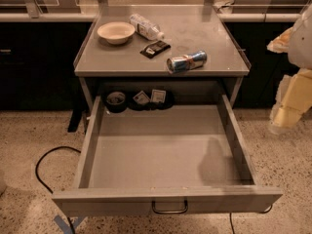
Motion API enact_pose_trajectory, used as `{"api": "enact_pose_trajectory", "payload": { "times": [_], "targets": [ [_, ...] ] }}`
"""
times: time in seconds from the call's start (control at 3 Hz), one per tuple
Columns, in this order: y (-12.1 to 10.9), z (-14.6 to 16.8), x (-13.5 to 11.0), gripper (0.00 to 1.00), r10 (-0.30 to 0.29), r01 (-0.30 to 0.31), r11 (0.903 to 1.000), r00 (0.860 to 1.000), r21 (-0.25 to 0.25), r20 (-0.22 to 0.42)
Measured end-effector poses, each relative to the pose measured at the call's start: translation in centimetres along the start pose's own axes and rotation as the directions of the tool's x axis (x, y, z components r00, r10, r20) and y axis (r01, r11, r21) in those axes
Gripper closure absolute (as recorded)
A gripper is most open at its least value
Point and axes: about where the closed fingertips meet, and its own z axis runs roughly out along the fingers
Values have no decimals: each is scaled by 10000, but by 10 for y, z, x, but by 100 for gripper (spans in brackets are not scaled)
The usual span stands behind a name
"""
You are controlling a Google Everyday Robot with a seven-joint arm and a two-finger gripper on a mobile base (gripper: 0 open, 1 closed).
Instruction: Place redbull can into top drawer
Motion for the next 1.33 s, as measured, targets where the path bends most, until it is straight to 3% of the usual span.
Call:
{"api": "enact_pose_trajectory", "payload": {
  "times": [0.67, 1.33],
  "targets": [
    [-25, 17, -8, 0, -304, 291, 9993, 9979, 247, 568],
    [-91, 44, -25, 0, -664, 589, 9958, 9918, 703, 1088]
  ]
}}
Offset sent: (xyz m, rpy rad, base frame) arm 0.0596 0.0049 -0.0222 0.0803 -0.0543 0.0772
